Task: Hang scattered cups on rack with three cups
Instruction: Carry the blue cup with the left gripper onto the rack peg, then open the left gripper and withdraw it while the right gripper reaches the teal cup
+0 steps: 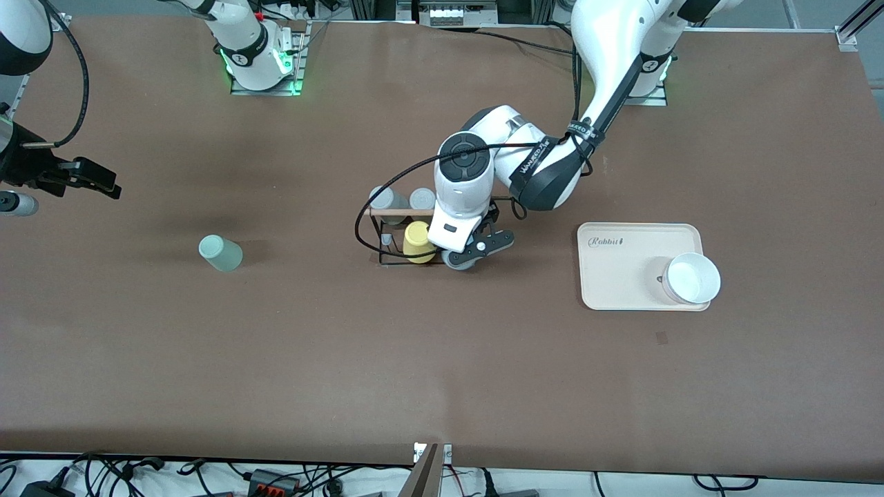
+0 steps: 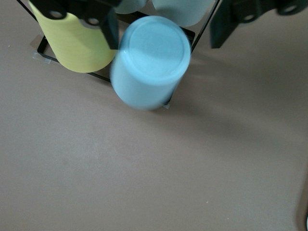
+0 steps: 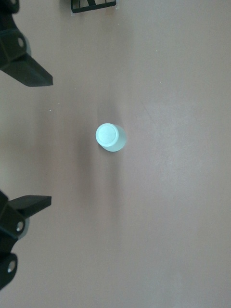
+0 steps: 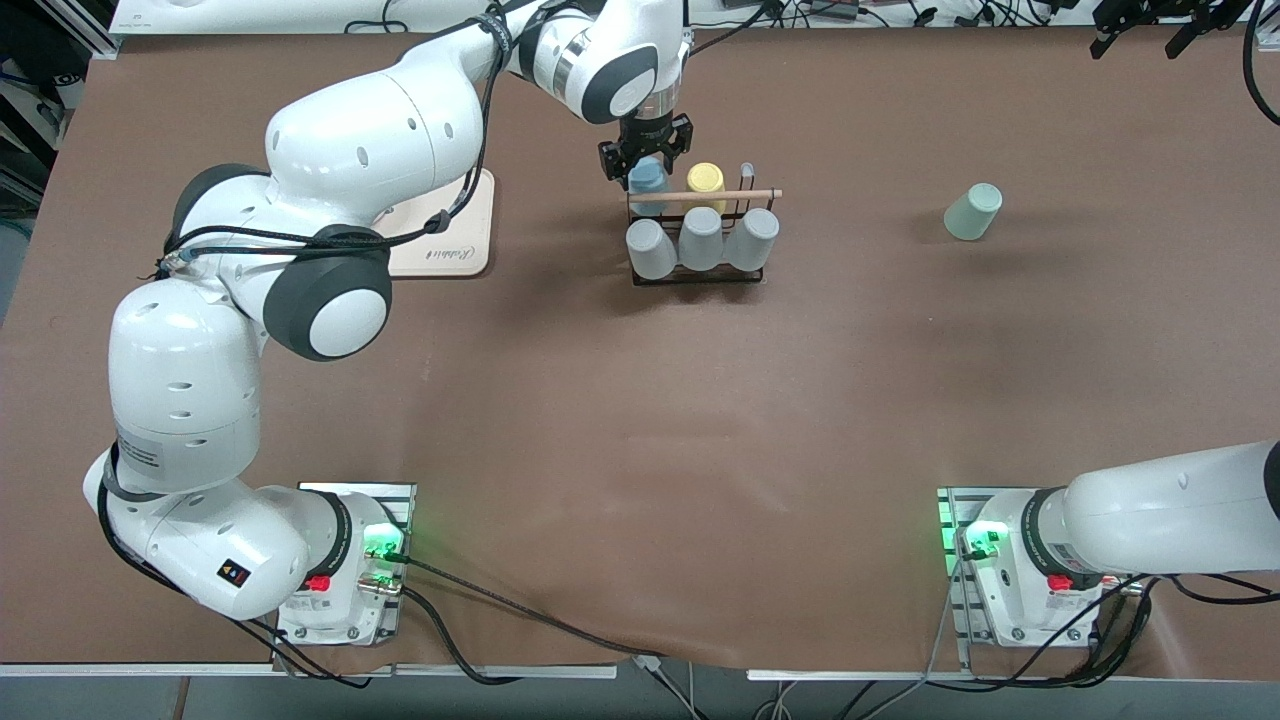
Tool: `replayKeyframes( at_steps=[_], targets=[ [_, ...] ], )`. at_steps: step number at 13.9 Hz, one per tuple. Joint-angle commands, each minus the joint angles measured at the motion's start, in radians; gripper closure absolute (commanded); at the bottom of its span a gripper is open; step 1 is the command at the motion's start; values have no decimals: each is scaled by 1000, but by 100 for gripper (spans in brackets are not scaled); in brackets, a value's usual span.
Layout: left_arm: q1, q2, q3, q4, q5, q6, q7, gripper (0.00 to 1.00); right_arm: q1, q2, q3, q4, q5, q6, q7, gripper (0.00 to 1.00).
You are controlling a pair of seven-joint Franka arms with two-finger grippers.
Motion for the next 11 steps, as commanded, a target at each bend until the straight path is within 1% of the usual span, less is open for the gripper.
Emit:
replayKeyframes(
  at_steps=[1,4,7,9,11],
  targets=[
    [7,-12,12,34,12,-13,-4,0,-6,-11,4,-2,-9,-8,14,0],
    [72,-72,7,36,18,-13,11,0,-7,-9,1,-2,-8,-14,1,0],
    [145,-155,3,19,12,-46,116,0,-6,3,3,-2,-18,-22,12,0],
    [190,-215,3,17,12,-159,208,0,3,52,4,0,-18,-15,7,0],
    [260,-285,1,16,9,-245,340,0,5,81,6,13,-24,-12,10,0]
  ],
)
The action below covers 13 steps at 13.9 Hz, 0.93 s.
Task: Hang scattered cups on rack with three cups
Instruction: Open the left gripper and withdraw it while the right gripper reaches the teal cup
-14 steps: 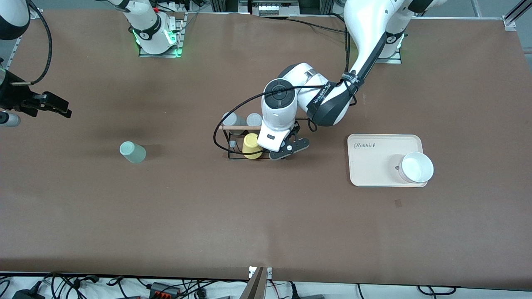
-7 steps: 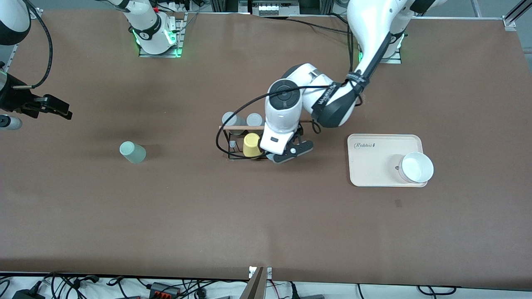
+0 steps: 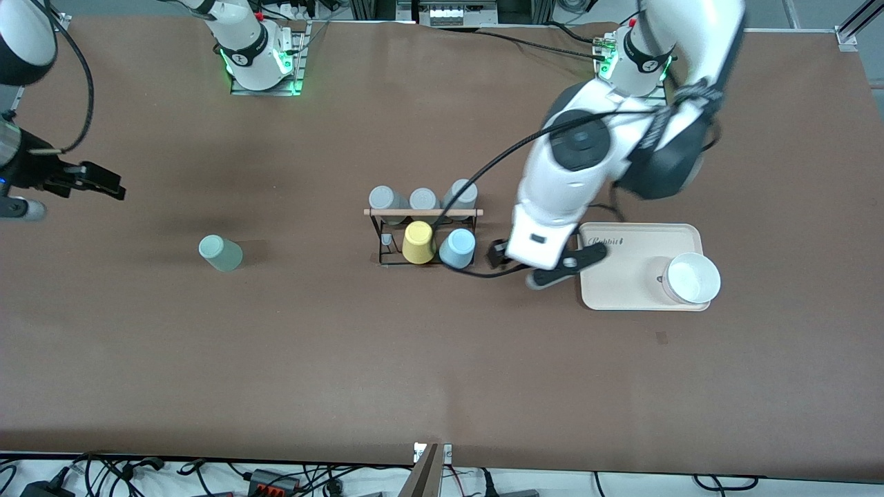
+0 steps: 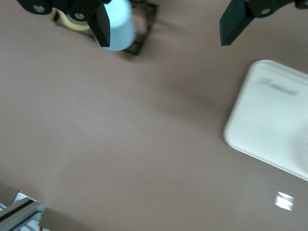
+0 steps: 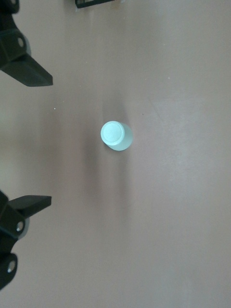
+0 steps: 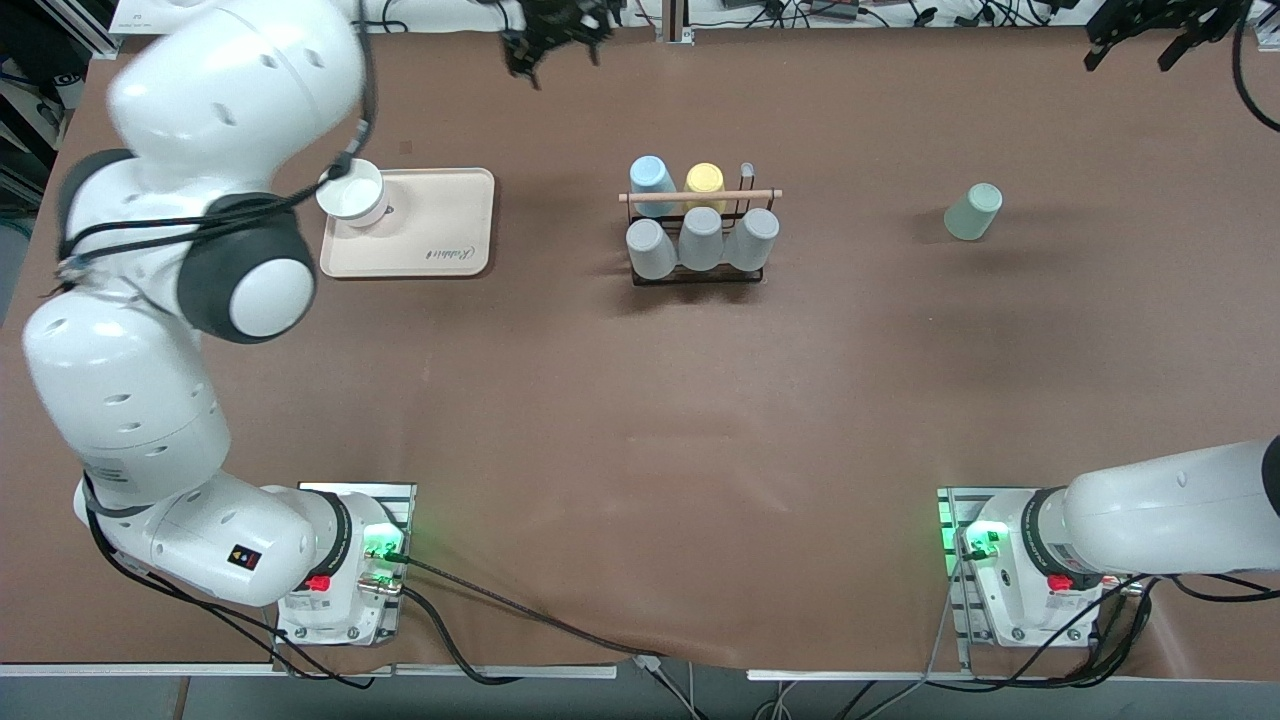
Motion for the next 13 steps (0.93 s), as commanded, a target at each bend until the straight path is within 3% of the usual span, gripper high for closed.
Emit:
replayKeyframes(
  at_steps=[1,6,13],
  targets=[
    [95,-122,-11,-51,7,-91,186,0,0,50,6,21,-17,1,13,0],
    [276,-306,-13,-153,-48,-153,505,0,11,171,9,15,-35,15,15,0],
    [437,-456,-11,-226,-94,-222,858,0,49,259,8,-112,-40,272,16,0]
  ],
)
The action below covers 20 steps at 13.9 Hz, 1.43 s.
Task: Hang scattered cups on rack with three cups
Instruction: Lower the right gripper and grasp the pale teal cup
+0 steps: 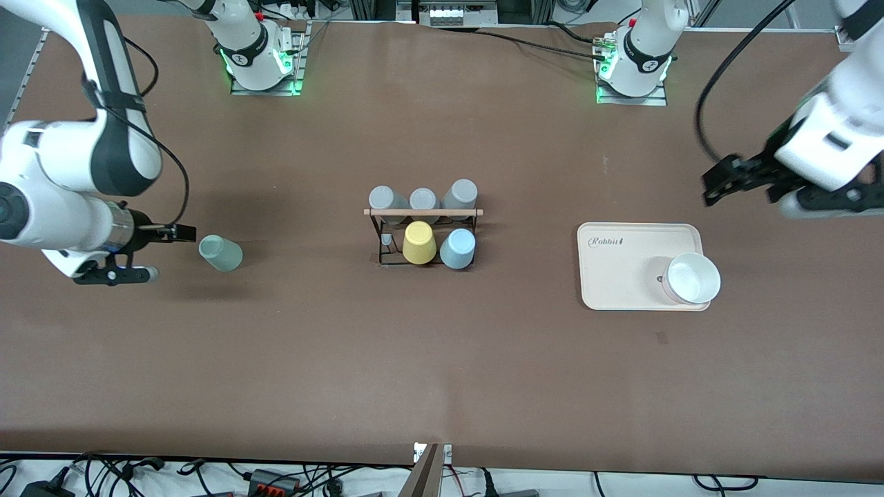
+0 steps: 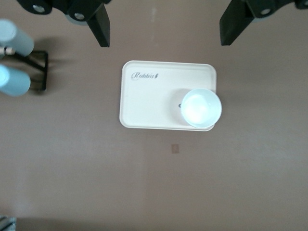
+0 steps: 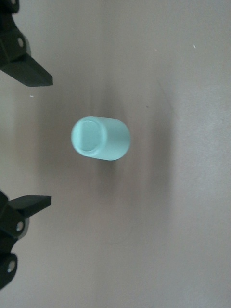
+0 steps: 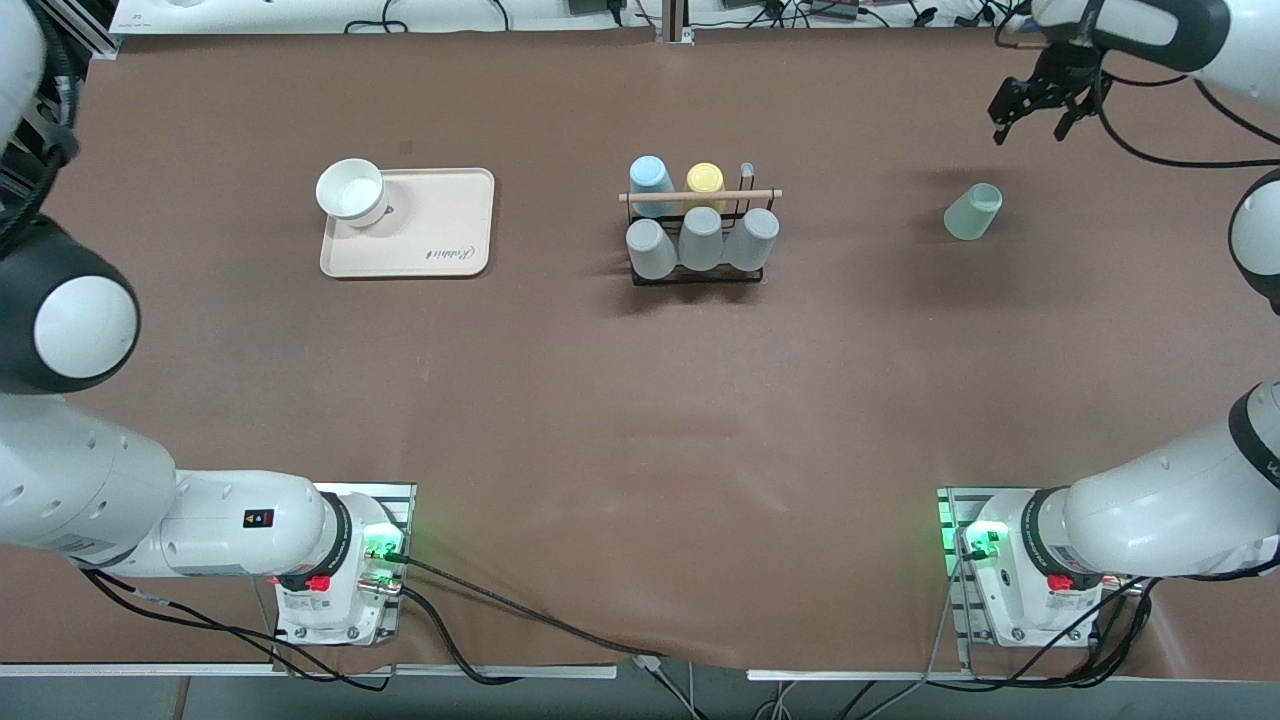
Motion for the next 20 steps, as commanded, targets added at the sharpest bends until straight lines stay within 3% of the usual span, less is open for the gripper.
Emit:
replayKeyframes(
  at_steps=[1,7,10,20],
  targets=[
    [30,-62,-9,-77,-19,10,82,0,-2,5,0,-78,-21,116,15,0],
    [53,-151,-7,-224,-19,147,91,0,16,73,3,-125,-19,248,50,0],
    [91,-151,-1,-223,-19,141,211,0,26,86,3,-176,-13,332,58,0],
    [119,-147,-9,-216,-21,141,111,0,22,108,3,-202,-7,329,60,0]
  ],
)
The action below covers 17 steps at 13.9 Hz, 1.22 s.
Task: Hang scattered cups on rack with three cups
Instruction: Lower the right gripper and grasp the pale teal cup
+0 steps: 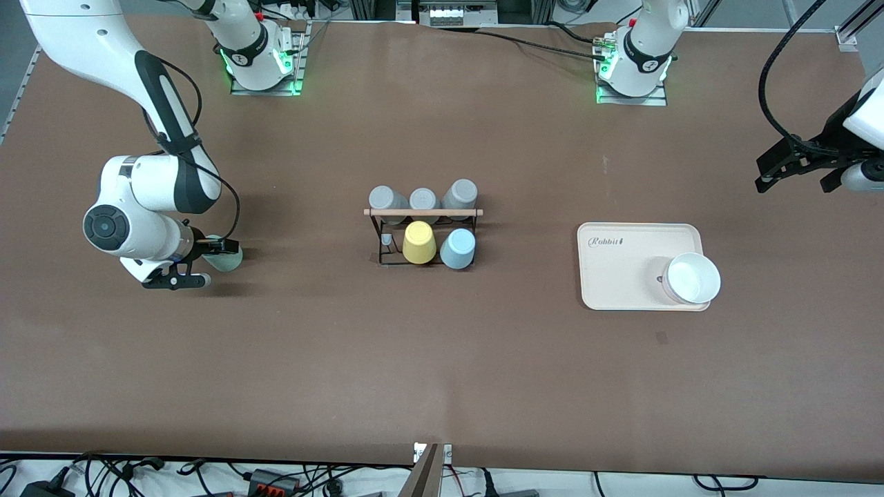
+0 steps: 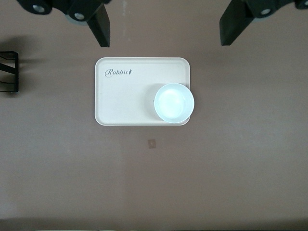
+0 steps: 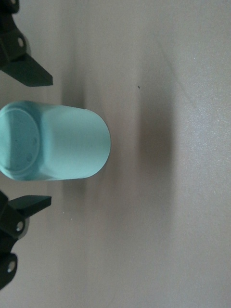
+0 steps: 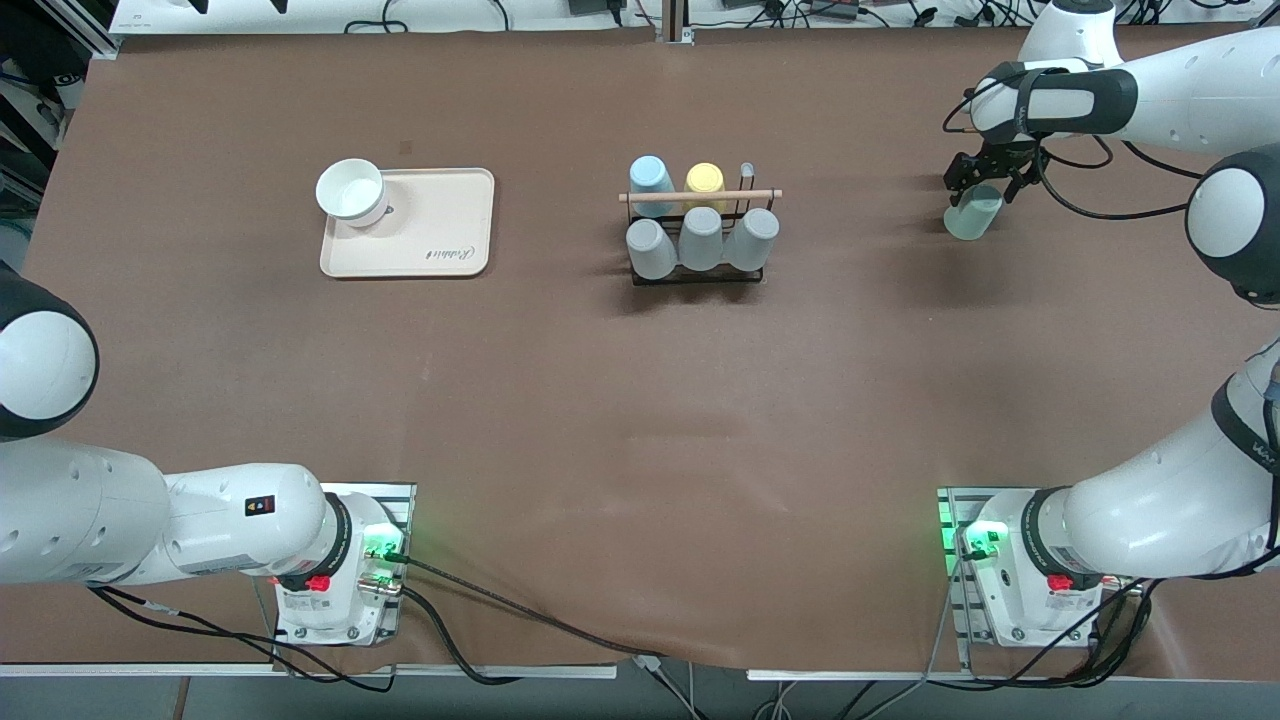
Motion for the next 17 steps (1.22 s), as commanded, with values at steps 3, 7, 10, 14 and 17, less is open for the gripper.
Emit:
replayKeyframes(
  at_steps=[3,7,10,14,17],
  targets=[
    [8,-26,-4,-29,-15,9,1,0,-2,-5,2,-8,-6,3,20,48],
    [8,-26,-1,-29,-15,9,1,0,3,-20,2,92,-2,-136,17,73],
    [10,-26,-1,-29,-13,9,1,0,44,-16,4,275,41,-314,12,73],
    [13,-28,-1,-27,-13,3,2,0,139,30,4,507,46,-446,4,73],
    [13,-28,1,-27,-13,1,2,0,230,38,4,554,44,-448,9,73]
  ],
)
